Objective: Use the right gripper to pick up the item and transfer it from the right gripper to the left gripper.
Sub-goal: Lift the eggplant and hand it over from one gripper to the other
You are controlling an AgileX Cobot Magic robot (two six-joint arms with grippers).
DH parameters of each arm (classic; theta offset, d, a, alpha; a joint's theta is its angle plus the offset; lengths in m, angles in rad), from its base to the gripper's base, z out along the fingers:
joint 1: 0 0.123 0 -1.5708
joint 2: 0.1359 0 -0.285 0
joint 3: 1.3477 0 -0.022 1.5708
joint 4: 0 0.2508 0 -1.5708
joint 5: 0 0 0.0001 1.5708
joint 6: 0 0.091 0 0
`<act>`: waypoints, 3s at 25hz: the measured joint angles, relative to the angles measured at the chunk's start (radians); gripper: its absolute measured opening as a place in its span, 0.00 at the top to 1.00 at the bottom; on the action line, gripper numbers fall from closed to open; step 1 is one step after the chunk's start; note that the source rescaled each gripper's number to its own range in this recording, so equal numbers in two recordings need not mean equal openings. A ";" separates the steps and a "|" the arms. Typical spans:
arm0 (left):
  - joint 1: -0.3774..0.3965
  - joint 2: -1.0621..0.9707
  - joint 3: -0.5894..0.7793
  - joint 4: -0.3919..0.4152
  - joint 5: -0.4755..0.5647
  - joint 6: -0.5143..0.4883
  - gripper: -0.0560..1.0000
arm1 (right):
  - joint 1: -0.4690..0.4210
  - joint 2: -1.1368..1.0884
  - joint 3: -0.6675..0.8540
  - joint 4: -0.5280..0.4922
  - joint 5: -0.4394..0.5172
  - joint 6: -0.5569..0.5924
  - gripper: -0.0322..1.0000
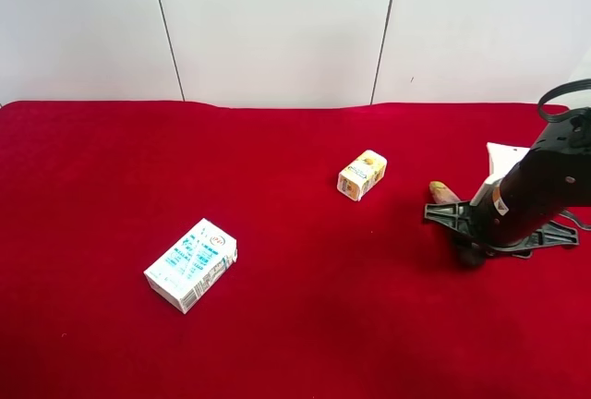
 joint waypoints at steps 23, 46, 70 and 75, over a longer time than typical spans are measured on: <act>0.000 0.000 0.000 0.000 0.000 0.000 0.00 | 0.067 -0.132 -0.008 -0.047 -0.441 -0.127 0.95; 0.000 0.000 0.000 0.000 0.000 0.000 0.00 | 0.410 -0.085 -0.429 -0.109 -0.465 -0.182 0.95; 0.000 0.000 0.000 0.000 0.000 0.000 0.00 | 0.411 -0.069 -0.433 -0.112 -0.505 -0.205 0.95; 0.000 0.000 0.000 0.000 0.000 0.000 0.00 | 0.411 -0.069 -0.433 -0.112 -0.587 -0.205 0.95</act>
